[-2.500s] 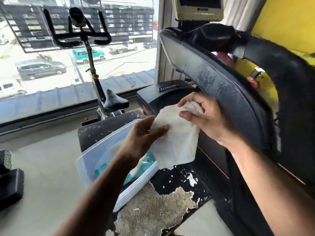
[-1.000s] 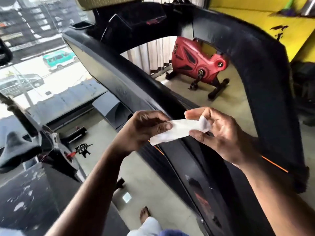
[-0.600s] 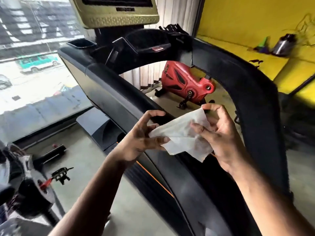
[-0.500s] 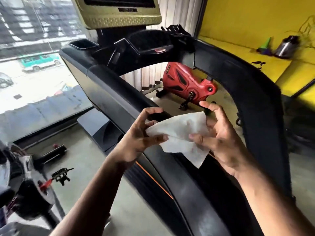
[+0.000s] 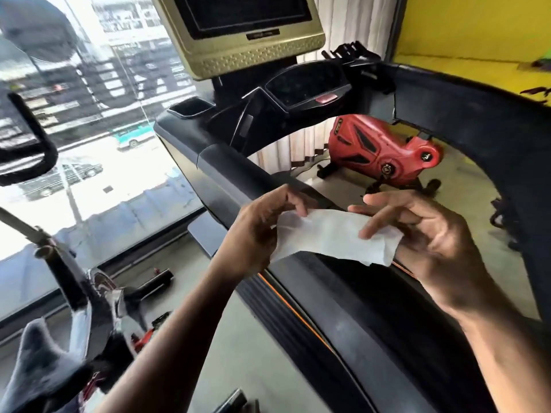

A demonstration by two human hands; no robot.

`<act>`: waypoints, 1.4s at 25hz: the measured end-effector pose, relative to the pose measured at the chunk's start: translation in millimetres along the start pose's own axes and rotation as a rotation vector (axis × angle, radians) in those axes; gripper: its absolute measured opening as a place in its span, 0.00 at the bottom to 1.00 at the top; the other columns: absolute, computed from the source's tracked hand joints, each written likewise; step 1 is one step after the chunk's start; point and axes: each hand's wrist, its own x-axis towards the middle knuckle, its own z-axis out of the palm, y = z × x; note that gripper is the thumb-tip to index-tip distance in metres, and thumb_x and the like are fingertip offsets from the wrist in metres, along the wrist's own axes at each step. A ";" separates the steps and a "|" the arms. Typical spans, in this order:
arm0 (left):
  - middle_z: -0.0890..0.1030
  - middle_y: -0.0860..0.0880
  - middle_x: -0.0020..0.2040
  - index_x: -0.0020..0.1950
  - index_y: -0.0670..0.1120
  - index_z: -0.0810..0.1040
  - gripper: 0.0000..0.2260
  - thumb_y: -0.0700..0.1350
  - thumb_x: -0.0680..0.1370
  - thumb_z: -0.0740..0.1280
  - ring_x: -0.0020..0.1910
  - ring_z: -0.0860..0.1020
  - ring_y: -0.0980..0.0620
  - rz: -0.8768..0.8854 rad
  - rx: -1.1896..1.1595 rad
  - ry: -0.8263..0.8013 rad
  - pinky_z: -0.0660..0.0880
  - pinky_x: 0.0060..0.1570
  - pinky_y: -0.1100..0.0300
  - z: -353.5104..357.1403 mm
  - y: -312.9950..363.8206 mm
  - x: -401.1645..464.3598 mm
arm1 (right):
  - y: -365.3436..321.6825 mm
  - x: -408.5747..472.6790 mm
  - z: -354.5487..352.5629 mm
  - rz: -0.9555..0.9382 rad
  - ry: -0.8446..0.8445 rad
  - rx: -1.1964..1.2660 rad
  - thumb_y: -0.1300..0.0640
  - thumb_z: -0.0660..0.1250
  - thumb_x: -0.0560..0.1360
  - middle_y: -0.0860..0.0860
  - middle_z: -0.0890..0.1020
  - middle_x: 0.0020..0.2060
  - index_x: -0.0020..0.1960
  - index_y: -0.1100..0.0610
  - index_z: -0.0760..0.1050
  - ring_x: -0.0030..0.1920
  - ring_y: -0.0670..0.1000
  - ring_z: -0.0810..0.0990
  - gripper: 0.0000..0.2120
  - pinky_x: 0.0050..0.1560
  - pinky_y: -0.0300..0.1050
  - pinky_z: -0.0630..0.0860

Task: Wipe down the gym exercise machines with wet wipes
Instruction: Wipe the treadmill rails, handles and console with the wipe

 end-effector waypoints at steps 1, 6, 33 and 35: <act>0.82 0.49 0.55 0.53 0.45 0.75 0.24 0.17 0.71 0.65 0.56 0.81 0.45 0.005 -0.001 -0.022 0.79 0.51 0.40 -13.1 -9.8 7.2 | 2.2 12.0 6.2 0.037 -0.031 -0.026 0.82 0.64 0.73 0.55 0.87 0.45 0.60 0.58 0.78 0.60 0.54 0.83 0.24 0.63 0.52 0.79; 0.80 0.49 0.48 0.49 0.39 0.77 0.14 0.21 0.76 0.65 0.47 0.78 0.52 0.045 -0.167 -0.236 0.73 0.50 0.60 -106.0 -50.6 35.0 | -4.8 83.3 81.5 0.131 -0.005 -0.057 0.57 0.73 0.74 0.56 0.84 0.45 0.55 0.55 0.81 0.50 0.51 0.85 0.10 0.54 0.40 0.79; 0.79 0.52 0.50 0.54 0.45 0.73 0.14 0.38 0.75 0.75 0.46 0.81 0.52 -0.092 -0.233 0.106 0.77 0.44 0.55 -248.3 -182.4 80.7 | 67.6 245.3 299.2 -0.146 0.297 0.139 0.64 0.73 0.74 0.49 0.86 0.54 0.53 0.53 0.81 0.58 0.51 0.84 0.10 0.59 0.45 0.79; 0.80 0.54 0.49 0.53 0.47 0.77 0.12 0.37 0.74 0.75 0.47 0.81 0.52 0.031 -0.088 -0.061 0.76 0.45 0.57 -271.1 -203.5 109.9 | 73.1 271.5 310.2 -0.191 0.420 -0.047 0.63 0.73 0.76 0.45 0.86 0.51 0.54 0.48 0.81 0.56 0.49 0.85 0.12 0.56 0.43 0.79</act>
